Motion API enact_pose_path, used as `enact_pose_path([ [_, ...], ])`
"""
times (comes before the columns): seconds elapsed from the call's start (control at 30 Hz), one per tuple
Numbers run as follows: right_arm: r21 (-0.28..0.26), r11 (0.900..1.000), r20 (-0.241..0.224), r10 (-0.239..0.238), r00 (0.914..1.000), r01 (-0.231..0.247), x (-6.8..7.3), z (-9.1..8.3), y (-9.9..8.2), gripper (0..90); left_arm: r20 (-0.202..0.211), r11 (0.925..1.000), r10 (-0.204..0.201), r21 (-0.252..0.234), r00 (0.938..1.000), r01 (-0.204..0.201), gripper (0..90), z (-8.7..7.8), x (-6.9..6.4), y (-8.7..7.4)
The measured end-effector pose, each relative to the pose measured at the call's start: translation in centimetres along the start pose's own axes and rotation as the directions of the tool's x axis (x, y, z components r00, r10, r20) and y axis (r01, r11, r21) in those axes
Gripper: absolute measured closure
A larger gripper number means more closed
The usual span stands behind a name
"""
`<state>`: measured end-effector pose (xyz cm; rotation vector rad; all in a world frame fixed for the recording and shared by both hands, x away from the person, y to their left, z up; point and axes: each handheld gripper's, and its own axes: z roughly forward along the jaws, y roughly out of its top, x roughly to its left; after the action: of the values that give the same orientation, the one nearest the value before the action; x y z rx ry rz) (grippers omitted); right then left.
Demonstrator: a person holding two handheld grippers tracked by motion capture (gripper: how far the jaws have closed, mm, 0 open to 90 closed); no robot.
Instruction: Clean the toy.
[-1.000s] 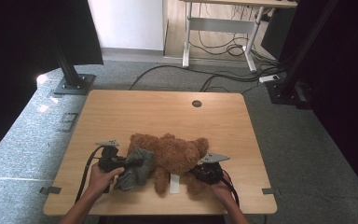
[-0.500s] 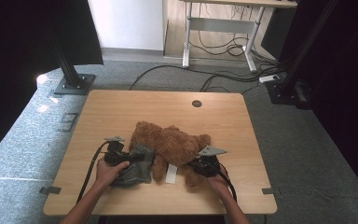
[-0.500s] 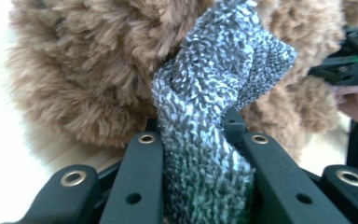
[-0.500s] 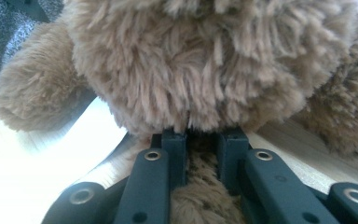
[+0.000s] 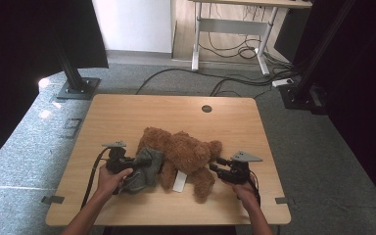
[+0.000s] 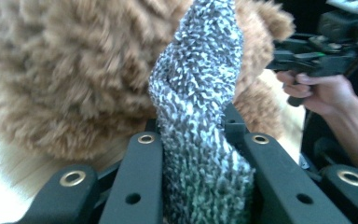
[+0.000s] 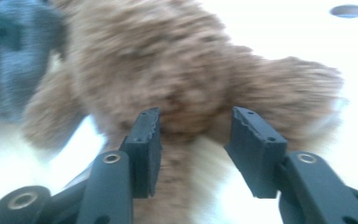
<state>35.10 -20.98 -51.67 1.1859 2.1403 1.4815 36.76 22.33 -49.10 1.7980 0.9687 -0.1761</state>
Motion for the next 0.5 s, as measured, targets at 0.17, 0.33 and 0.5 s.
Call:
enact_pose_path([
  [0.17, 0.033, 0.999, 0.086, 0.028, 0.9959, -0.031, -2.2, 0.6, 0.7, 44.8, 0.001, 0.9994, 0.012, -0.032, 0.9999, -0.012, 75.7, -0.5, -0.3, 1.1],
  [0.33, 0.054, 0.9974, 0.109, 0.041, 0.9932, -0.047, -3.5, 2.0, 1.7, 39.2, -0.006, 0.9986, 0.019, -0.049, 0.9998, -0.019, 75.6, -0.3, -0.3, 2.3],
  [0.5, 0.07, 0.9947, 0.108, 0.068, 0.9919, -0.075, -4.3, 3.4, 2.4, 29.3, -0.007, 0.9989, 0.001, -0.047, 1.0, -0.002, 75.3, 0.6, 0.5, 3.1],
])
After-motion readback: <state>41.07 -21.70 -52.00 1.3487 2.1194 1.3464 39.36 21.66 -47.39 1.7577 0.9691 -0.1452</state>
